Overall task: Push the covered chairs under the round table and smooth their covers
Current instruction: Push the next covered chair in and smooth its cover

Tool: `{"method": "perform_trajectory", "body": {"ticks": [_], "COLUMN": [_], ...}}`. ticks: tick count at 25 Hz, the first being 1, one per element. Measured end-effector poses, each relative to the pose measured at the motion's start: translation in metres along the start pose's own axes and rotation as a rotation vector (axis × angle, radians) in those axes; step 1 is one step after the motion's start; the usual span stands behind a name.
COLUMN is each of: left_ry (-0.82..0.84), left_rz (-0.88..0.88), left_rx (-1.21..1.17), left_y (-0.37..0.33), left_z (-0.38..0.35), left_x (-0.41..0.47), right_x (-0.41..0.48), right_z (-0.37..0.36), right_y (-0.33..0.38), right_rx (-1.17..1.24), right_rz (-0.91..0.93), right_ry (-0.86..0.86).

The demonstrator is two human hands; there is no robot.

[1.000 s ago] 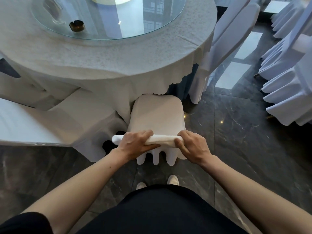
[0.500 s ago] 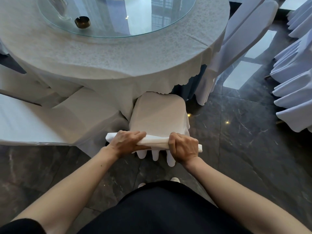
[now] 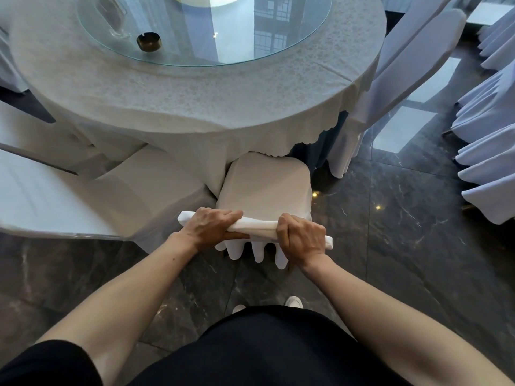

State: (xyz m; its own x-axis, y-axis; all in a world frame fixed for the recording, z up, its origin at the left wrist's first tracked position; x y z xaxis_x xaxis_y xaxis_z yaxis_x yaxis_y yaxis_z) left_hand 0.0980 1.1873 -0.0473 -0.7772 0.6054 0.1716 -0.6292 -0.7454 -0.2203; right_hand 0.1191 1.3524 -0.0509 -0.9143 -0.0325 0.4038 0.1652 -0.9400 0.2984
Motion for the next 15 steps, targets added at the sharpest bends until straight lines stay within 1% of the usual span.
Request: {"method": "perform_trajectory", "body": {"ticks": [4, 7, 10, 15], "left_ry": [-0.008, -0.004, 0.003, -0.045], "left_rz": [0.013, 0.038, 0.072, 0.142], "left_rx": [0.006, -0.01, -0.025, -0.054], "left_y": [0.012, 0.015, 0.016, 0.014], "left_z": [0.003, 0.003, 0.003, 0.003], "left_x": [-0.003, -0.003, -0.003, -0.013], "right_x": [0.003, 0.006, 0.005, 0.002], "right_z": [-0.005, -0.008, -0.012, -0.013], "right_y": [0.011, 0.012, 0.01, 0.009], "right_rx": [-0.003, -0.007, 0.003, 0.03], "right_rz": [0.029, 0.001, -0.028, -0.073], "right_ry": [0.009, 0.01, 0.057, 0.133]}}
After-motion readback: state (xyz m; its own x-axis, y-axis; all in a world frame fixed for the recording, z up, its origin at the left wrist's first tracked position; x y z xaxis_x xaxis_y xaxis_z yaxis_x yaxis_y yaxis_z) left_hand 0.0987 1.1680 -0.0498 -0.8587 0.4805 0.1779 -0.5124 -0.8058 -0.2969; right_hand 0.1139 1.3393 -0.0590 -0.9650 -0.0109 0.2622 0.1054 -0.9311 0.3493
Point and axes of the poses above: each hand's wrist, its own x-axis towards the middle knuckle, its own z-axis out of the back of the hand, y = z × x, the point moved 10 cm from there along x, towards the middle knuckle, and after that the axes turned 9 degrees about -y, right-handed, at the moved point
